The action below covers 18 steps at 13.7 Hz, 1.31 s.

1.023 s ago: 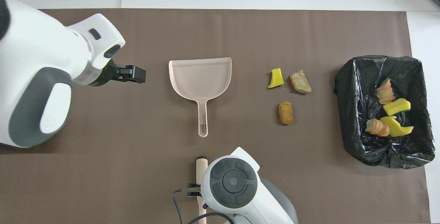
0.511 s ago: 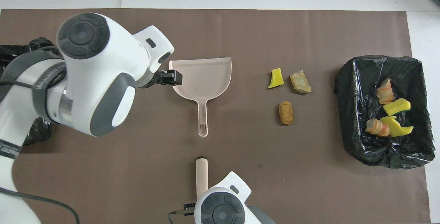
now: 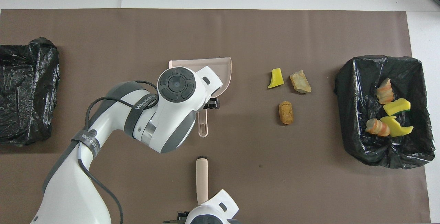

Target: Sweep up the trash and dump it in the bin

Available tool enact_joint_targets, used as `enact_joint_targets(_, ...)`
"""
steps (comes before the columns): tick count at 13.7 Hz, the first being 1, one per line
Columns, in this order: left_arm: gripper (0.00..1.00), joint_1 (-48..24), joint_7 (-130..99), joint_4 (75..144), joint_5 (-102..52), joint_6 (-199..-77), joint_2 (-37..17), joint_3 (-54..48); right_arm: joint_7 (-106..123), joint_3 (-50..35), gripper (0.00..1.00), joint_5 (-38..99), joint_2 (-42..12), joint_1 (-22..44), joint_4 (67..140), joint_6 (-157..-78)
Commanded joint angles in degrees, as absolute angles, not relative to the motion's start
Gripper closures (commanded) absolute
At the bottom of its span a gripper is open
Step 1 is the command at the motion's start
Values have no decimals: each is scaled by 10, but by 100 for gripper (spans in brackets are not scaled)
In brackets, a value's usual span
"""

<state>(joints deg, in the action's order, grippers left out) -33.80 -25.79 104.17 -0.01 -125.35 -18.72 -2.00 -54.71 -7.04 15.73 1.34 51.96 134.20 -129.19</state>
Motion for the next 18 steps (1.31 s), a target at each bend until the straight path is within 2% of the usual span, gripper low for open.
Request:
enact_joint_targets(1,0,-346,-265,1056,11,-1276,-184,-11,-562,-69,48,171,18,529,1359,-1317)
enact_joint_targets(2,0,-347,-265,1057,11,-1278,-184,-11,-572,-69,69,171,17,529,1358,-1320)
enact_joint_targets(3,0,-348,-265,1057,11,-1281,-186,-11,-577,-69,95,171,17,530,1355,-1322)
enact_joint_targets(4,2,-348,-264,1057,11,-1294,-193,-11,-584,-69,100,171,16,531,1352,-1323)
enact_joint_targets(5,5,-348,-261,1056,11,-1301,-194,-12,-594,-69,100,170,12,530,1351,-1323)
enact_joint_targets(7,19,-348,-260,1056,11,-1299,-195,-12,-596,-69,100,166,5,527,1340,-1318)
enact_joint_targets(9,38,-347,-259,1056,11,-1297,-195,-11,-590,-65,100,159,12,512,1329,-1288)
enact_joint_targets(12,77,-347,-260,1055,12,-1288,-195,-11,-588,-62,100,125,55,477,1321,-1231)
enact_joint_targets(14,100,-343,-258,1050,18,-1288,-192,-11,-558,-62,100,116,95,439,1322,-1184)
enact_joint_targets(18,100,-331,-114,1046,61,-1259,-172,-3,-485,-62,100,54,127,341,1311,-1123)
